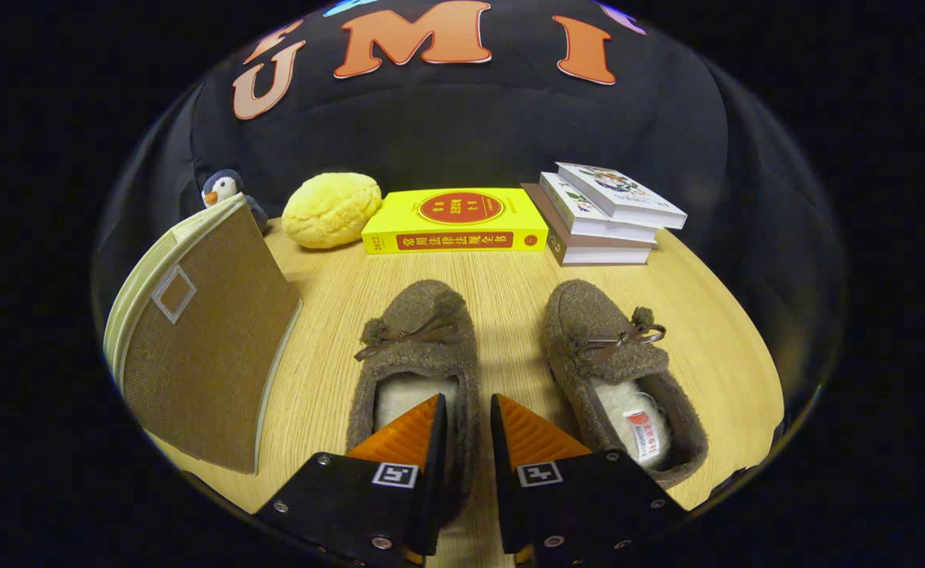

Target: Open the storage box then place both shoes into the box .Put the left shoe in first, then the right shoe, with the right side of both shoes facing outward in a uniform manner.

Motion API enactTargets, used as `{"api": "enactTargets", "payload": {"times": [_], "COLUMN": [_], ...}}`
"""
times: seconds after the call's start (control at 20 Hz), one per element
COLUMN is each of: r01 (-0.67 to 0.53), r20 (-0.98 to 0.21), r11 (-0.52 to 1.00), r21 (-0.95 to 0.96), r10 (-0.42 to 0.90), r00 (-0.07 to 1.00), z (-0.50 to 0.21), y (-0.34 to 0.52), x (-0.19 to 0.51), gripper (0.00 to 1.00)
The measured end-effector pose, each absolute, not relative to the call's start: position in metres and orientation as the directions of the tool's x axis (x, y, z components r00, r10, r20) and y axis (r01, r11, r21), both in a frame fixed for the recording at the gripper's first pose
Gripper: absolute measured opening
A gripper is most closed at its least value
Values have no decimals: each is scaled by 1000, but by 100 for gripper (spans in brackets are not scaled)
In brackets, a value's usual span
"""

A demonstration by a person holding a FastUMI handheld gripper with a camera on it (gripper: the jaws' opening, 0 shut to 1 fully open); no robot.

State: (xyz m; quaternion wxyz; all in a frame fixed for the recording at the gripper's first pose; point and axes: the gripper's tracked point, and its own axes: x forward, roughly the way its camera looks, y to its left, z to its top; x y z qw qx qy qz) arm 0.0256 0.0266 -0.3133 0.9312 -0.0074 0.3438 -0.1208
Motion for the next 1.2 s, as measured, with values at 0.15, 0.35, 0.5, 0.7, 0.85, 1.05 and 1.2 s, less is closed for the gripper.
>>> {"api": "enactTargets", "payload": {"times": [0.15, 0.35, 0.5, 0.7, 0.85, 1.05, 1.2], "r01": [232, 246, 269, 300, 331, 354, 333], "r20": [-643, -631, -616, -578, -569, -548, -516], "r11": [969, 966, 960, 951, 942, 935, 943], "r21": [-86, -75, -77, -74, -60, -28, -15], "r10": [-232, -237, -258, -286, -305, -310, -292], "r00": [730, 738, 744, 764, 764, 777, 805], "z": [-317, -306, -288, -256, -231, -190, -159], "y": [24, 25, 25, 27, 36, 66, 100], "x": [28, 28, 27, 25, 21, 21, 25], "gripper": [14, 3, 2, 2, 2, 2, 2]}}
